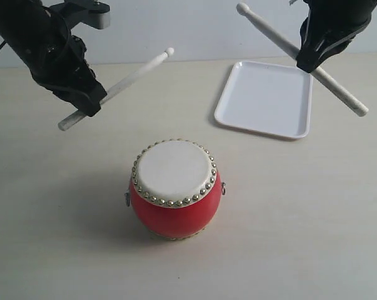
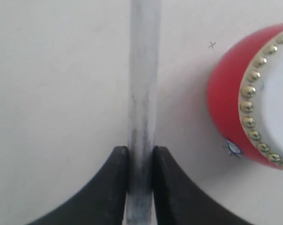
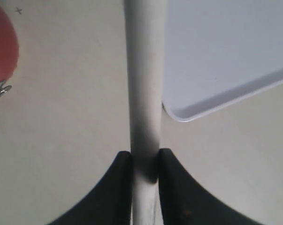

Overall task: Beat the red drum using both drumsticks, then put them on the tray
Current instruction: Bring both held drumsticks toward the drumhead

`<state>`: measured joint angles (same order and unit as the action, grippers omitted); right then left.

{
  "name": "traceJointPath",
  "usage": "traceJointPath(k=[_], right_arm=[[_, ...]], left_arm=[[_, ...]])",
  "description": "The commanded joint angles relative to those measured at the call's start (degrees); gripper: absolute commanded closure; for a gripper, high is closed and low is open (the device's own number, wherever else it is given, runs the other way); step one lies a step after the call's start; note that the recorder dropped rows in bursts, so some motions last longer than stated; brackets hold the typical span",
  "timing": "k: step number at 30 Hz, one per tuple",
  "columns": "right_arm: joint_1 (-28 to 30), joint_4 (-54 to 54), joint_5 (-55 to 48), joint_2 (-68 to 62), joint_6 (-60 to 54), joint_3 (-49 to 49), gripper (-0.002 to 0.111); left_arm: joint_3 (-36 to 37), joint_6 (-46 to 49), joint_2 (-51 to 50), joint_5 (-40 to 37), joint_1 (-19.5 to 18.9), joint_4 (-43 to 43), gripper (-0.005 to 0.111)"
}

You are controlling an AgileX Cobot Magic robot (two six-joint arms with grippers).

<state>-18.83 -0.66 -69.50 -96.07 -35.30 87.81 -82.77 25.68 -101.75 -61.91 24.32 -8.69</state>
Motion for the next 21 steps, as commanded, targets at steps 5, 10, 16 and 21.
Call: traceJointPath(k=[5,10,16,21], right_arm=[[0.1,-1.3,-0.5,1.5,0.3,-3.9,0.108],[0.1,-3.1,-0.5,4.7,1.0,-12.1,0.108],[0.1,-10.1,-0.5,11.4,4.2,-18.3,0.108],[0.1,-13.2,-0.5,15.5,4.5,-25.0,0.108]], left_arm=[[0.1,-7.0,2.6,-4.2,7.8,8.2,0.107],[0.7,-9.3,2.8,-5.8,8.9,8.3,0.107],[9.9,-11.3,6.7,1.2,8.9,8.3,0.107],[20.5,-11.8,13.7,7.5,8.9,7.5,0.107]])
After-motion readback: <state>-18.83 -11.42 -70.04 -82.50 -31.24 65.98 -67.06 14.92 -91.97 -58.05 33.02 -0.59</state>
